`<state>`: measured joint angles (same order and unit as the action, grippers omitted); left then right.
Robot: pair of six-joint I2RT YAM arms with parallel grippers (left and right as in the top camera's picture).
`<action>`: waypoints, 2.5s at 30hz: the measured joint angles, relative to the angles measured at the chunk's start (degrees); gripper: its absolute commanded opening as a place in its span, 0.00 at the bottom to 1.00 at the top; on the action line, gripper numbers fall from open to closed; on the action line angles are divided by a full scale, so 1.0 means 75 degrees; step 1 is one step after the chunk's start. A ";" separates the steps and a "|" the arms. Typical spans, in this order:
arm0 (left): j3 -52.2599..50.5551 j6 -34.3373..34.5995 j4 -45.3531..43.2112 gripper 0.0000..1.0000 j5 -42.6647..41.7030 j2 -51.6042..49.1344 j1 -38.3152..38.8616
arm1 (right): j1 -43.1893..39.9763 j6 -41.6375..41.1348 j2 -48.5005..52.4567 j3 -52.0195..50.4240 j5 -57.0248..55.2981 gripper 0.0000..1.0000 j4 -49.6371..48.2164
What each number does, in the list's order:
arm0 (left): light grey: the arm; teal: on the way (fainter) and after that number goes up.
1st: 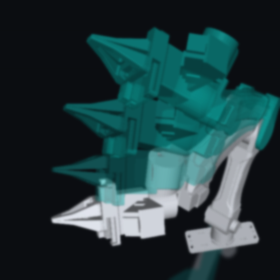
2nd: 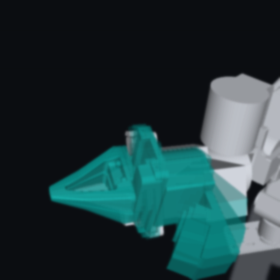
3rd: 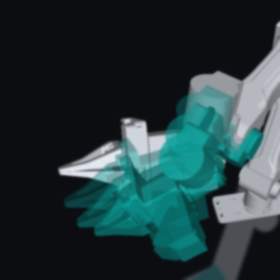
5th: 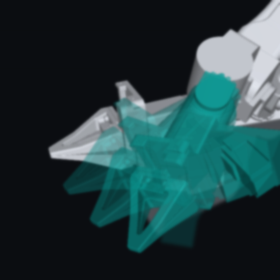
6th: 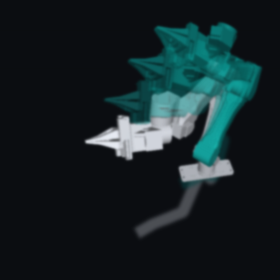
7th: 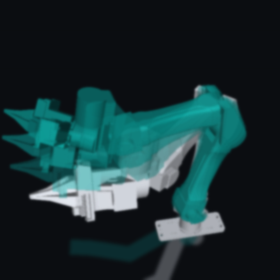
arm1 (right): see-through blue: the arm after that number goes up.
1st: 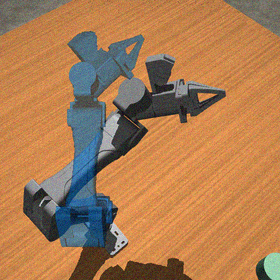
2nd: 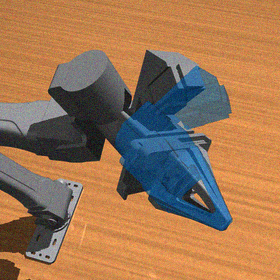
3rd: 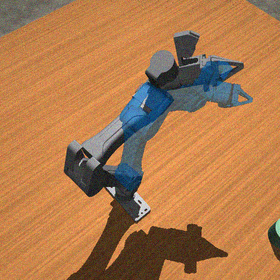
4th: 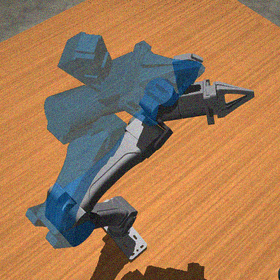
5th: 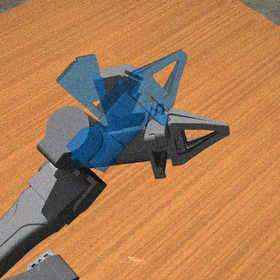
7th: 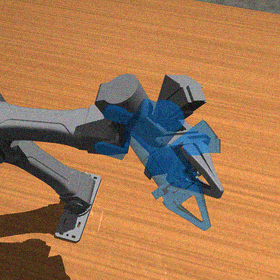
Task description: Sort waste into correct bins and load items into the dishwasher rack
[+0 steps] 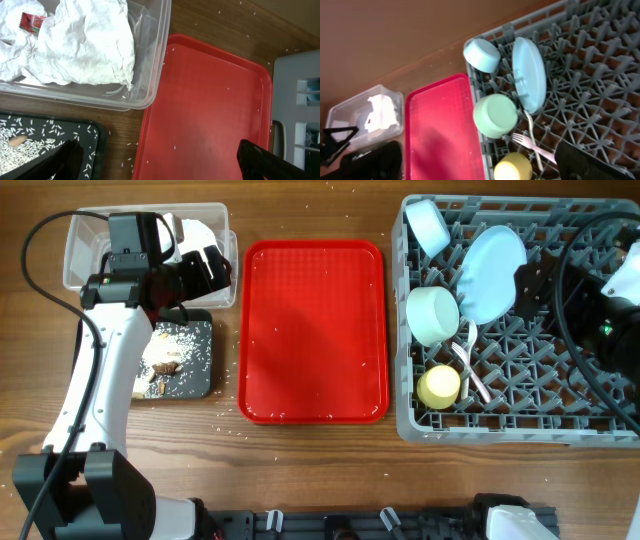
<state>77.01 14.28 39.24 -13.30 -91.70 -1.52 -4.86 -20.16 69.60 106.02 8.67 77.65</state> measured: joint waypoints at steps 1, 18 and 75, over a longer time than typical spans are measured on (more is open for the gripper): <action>0.0000 0.0000 -0.0003 1.00 0.0000 0.0000 0.0000 | -0.0003 -0.0017 -0.0003 -0.0017 -0.0131 1.00 0.0015; 0.0000 -0.0003 -0.0009 1.00 0.0003 0.0000 0.0000 | -0.0009 0.0708 -0.6251 -1.0864 -0.0813 1.00 -0.8964; -0.9655 -0.0149 -0.6041 1.00 0.0659 0.9999 0.0000 | 0.0280 -0.1711 -0.9133 -1.4088 -0.0787 1.00 -1.0354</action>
<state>4.60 13.17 -6.07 -8.36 -16.71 -1.52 -2.76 -32.99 1.10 0.36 2.76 -0.01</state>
